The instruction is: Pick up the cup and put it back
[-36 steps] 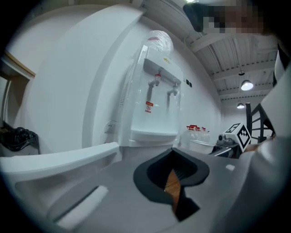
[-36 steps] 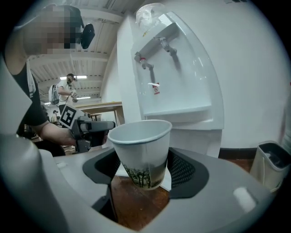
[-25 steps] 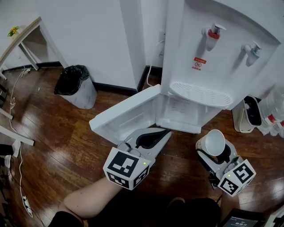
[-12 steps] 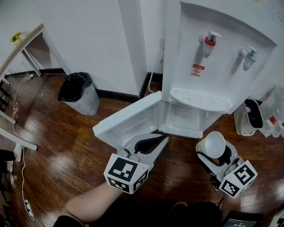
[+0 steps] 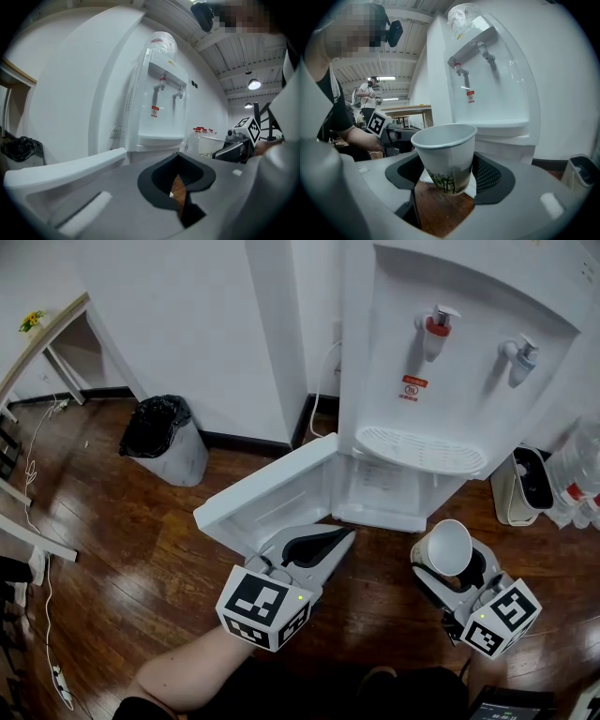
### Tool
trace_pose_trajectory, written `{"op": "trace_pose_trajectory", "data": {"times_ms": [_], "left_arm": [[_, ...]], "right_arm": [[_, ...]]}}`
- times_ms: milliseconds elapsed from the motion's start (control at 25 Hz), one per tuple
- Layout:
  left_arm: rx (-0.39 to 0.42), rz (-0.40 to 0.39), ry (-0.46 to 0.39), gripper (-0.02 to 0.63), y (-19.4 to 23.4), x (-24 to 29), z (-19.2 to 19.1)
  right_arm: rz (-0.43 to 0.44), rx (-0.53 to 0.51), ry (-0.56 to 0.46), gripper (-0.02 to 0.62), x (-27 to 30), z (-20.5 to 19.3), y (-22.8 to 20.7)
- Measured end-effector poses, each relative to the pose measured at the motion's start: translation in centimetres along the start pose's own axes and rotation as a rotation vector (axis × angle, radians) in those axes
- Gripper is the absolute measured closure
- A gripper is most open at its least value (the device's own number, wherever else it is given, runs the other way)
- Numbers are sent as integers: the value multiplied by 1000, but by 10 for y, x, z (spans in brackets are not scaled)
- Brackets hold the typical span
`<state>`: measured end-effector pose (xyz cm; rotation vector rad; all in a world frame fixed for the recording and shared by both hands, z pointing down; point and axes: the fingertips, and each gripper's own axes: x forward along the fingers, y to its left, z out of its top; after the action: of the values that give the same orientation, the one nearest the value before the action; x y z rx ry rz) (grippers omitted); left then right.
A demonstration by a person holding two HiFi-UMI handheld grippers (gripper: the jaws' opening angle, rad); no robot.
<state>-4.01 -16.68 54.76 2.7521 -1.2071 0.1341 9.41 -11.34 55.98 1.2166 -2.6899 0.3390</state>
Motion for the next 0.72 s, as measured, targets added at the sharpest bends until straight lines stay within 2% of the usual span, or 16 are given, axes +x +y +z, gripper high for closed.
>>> {"op": "trace_pose_trajectory", "data": {"times_ms": [480,720], "left_arm": [[-5,-8,5,606,-2,-6,6],[33,-42,4,606,-13,-6,7]], "right_arm": [[3,-4,4,275,1,1,5],[5,-6,5,275,0,0,6]]}}
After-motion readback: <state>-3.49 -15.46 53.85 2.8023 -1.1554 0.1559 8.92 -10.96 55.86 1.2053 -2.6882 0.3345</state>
